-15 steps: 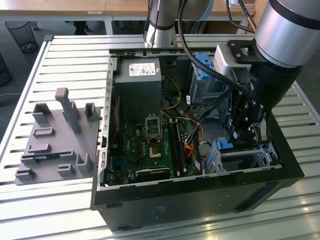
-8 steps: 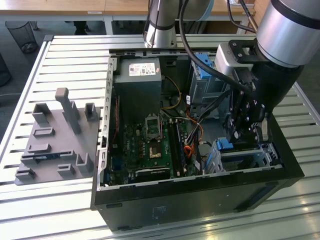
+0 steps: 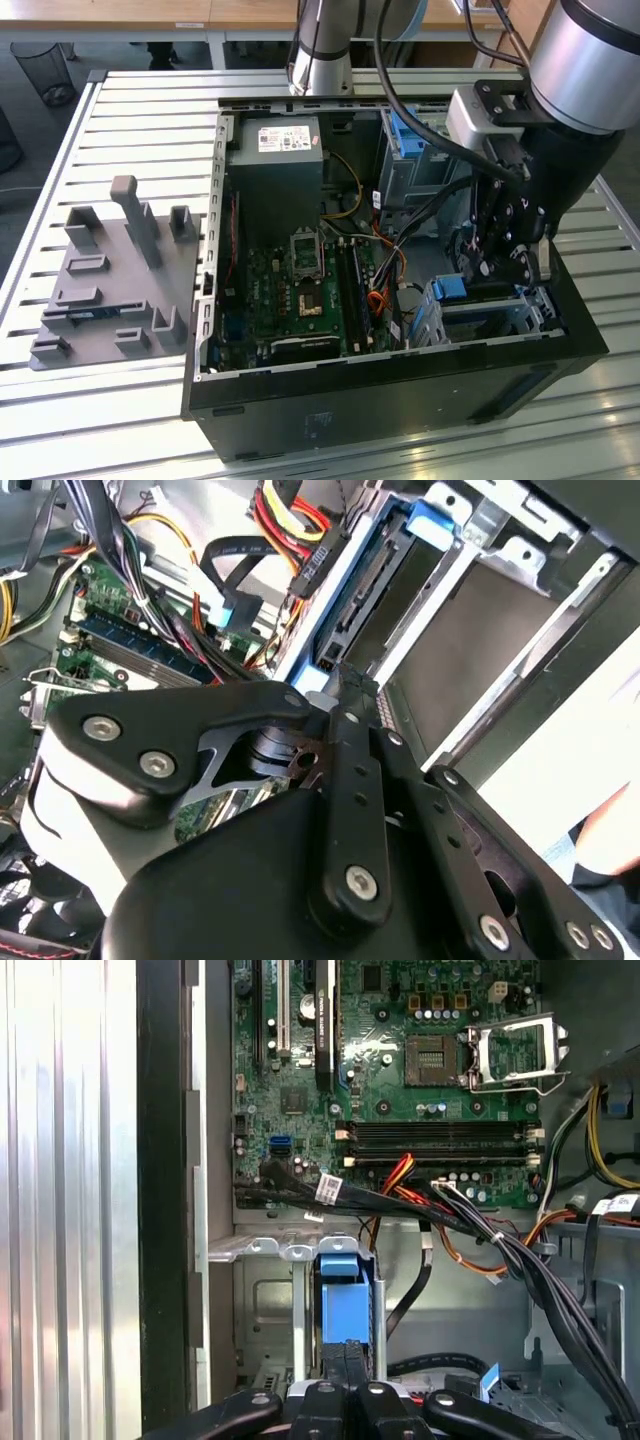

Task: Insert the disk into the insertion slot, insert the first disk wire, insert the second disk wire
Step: 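Insert the first disk wire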

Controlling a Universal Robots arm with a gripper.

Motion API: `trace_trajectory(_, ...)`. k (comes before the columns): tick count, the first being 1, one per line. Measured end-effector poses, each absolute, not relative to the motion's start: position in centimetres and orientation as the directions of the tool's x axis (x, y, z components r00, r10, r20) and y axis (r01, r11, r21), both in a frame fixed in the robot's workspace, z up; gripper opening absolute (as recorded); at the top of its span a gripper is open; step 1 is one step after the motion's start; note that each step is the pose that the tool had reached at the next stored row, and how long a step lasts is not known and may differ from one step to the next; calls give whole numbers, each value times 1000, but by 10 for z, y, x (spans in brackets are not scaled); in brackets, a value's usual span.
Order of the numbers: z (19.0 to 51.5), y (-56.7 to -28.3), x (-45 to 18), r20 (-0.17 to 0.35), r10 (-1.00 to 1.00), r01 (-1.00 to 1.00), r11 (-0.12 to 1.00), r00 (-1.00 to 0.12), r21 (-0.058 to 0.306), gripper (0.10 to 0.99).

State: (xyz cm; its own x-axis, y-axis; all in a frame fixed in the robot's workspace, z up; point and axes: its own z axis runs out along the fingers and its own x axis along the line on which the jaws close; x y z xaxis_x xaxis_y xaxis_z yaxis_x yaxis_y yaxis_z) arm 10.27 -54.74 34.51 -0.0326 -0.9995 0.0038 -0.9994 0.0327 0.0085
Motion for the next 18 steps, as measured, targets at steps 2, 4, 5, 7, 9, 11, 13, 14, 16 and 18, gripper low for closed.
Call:
trace_trajectory(2,345,-547,103,4,-999,-999,33,-33,8,106)
trace_trajectory(4,347,-547,103,3,-999,-999,33,-33,8,106)
trace_trajectory(5,348,-547,103,3,-999,-999,33,-33,8,106)
trace_trajectory(7,352,-547,103,3,-999,-999,33,-33,9,106)
trace_trajectory(9,356,-547,103,3,-999,-999,33,-33,8,106)
trace_trajectory(11,359,-547,103,3,-999,-999,33,-33,9,106)
trace_trajectory(13,360,-546,103,3,-999,-999,33,-33,9,106)
trace_trajectory(14,361,-546,103,2,-999,-999,33,-33,8,106)
trace_trajectory(16,361,-544,103,3,-999,-999,33,-33,8,106)
trace_trajectory(18,361,-543,103,3,-999,-999,33,-33,9,106)
